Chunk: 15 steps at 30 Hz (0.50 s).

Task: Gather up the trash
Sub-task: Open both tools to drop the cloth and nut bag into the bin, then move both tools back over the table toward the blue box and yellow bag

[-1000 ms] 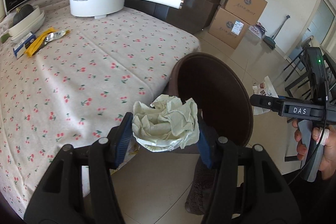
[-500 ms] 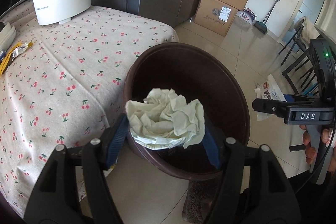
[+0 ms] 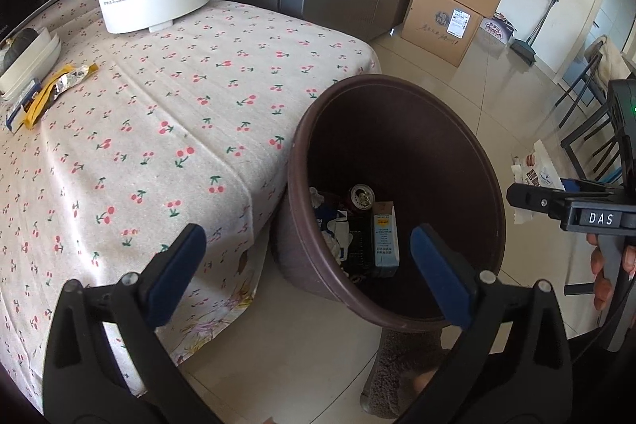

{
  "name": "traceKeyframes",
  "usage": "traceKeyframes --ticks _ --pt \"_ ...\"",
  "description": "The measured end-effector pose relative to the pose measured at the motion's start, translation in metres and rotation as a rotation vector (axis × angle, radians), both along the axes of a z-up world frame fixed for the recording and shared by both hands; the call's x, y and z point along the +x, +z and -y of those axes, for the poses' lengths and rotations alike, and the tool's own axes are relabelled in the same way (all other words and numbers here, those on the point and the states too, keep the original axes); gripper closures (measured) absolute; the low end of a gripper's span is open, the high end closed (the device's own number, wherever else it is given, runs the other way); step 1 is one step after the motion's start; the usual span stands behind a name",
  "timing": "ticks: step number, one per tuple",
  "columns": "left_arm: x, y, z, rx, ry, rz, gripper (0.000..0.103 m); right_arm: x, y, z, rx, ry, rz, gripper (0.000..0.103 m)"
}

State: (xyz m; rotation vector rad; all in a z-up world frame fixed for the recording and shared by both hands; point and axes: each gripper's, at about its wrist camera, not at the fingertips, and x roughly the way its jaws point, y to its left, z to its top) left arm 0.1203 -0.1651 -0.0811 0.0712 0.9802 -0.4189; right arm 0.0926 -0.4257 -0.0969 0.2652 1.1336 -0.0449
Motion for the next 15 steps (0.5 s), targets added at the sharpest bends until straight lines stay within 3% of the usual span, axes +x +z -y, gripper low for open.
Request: traceKeyframes --ticks 2,8,15 --pt "0.000 0.001 -0.007 -0.002 0.014 -0.003 0.001 0.001 0.002 -0.001 -0.002 0.004 0.007 0.016" --pt "-0.001 0.004 -0.025 0.003 0.043 0.001 0.001 0.005 0.014 -0.005 -0.009 0.000 0.045 0.000" --pt "-0.001 0.007 -0.047 0.006 0.076 0.004 0.001 0.010 0.019 -0.014 -0.005 0.006 0.035 0.000"
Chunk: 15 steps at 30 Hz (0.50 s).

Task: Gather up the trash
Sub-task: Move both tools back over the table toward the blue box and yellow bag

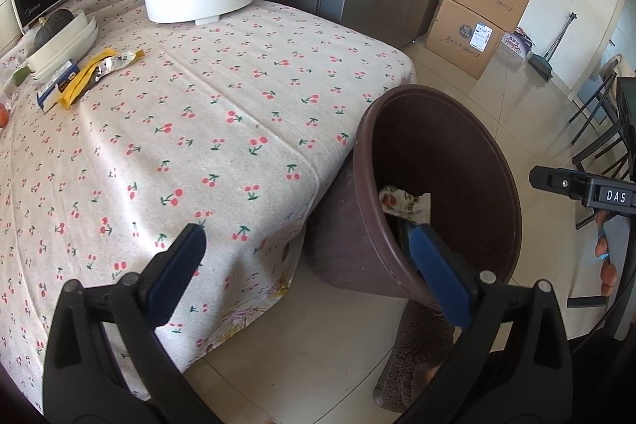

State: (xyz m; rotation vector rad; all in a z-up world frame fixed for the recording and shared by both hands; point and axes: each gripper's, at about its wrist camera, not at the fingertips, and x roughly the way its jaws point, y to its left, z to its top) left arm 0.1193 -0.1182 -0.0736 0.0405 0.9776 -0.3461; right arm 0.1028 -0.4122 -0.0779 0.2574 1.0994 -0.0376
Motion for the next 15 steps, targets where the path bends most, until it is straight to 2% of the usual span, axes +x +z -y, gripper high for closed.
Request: traceKeyframes --ticks 8,15 --pt "-0.001 0.007 -0.034 -0.015 0.067 -0.006 0.001 0.010 0.013 -0.021 -0.004 0.029 0.015 0.000" --pt "-0.004 0.016 -0.074 -0.026 0.118 0.007 0.001 0.020 0.023 -0.058 -0.003 0.071 0.019 0.000"
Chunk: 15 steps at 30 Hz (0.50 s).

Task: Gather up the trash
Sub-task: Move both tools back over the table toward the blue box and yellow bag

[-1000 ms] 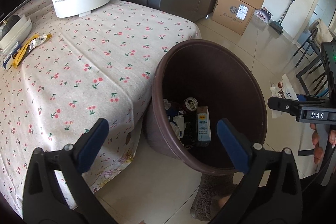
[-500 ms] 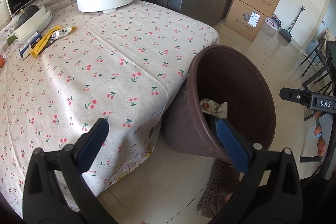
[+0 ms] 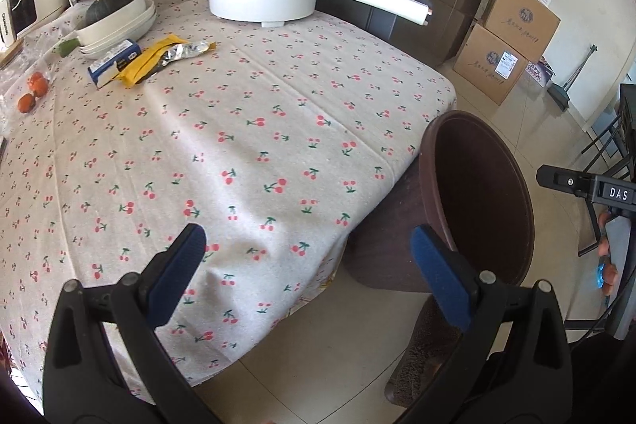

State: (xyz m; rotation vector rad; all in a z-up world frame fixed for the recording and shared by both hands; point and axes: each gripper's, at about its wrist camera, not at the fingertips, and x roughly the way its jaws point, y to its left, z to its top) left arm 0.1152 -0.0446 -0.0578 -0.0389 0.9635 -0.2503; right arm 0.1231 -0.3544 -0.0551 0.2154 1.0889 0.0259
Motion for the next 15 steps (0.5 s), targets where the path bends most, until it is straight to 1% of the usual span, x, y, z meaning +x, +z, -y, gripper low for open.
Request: traceKeyframes --ticks 7,15 --pt "-0.003 0.006 -0.046 -0.032 0.067 -0.008 0.001 0.007 0.008 -0.045 -0.010 0.062 0.008 0.000" --pt "-0.005 0.020 -0.095 0.015 0.116 0.018 0.001 0.017 0.017 -0.099 -0.028 0.127 0.023 0.000"
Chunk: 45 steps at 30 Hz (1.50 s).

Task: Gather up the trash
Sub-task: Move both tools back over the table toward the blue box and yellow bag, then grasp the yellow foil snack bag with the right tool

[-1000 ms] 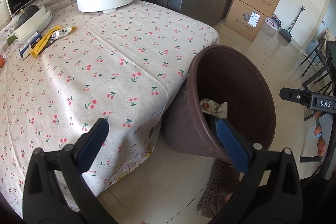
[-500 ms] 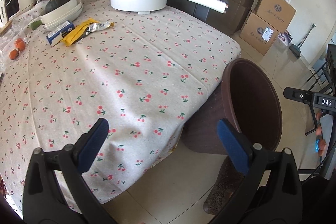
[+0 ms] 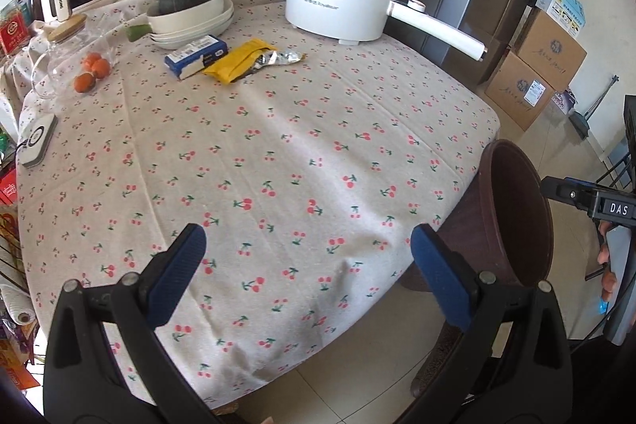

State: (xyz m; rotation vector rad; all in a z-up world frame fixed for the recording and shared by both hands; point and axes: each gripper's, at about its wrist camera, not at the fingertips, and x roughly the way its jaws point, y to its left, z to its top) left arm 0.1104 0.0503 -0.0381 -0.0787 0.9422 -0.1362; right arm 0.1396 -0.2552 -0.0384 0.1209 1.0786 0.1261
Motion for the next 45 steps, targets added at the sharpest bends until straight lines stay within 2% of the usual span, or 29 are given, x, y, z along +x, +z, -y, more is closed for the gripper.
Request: traceKeyframes --ticks 11,16,22,33,38,45 --pt "0.015 0.008 -0.073 0.132 0.054 0.006 0.001 0.034 -0.003 -0.093 -0.076 0.119 -0.016 0.000" --pt "0.036 -0.007 -0.103 0.127 0.079 -0.025 0.001 0.065 -0.007 -0.134 -0.086 0.160 -0.025 0.000" --pt "0.071 -0.026 -0.127 0.135 0.092 -0.042 0.001 0.120 -0.016 -0.180 -0.077 0.187 -0.037 0.000" --pt "0.163 -0.045 -0.164 0.109 0.098 -0.021 0.001 0.225 -0.041 -0.251 -0.018 0.160 -0.036 0.000" --pt "0.182 -0.064 -0.185 0.065 0.144 -0.037 0.001 0.257 -0.056 -0.286 -0.006 0.171 -0.038 0.000" --pt "0.192 -0.084 -0.197 0.063 0.157 -0.058 0.001 0.279 -0.081 -0.321 -0.025 0.124 -0.038 0.000"
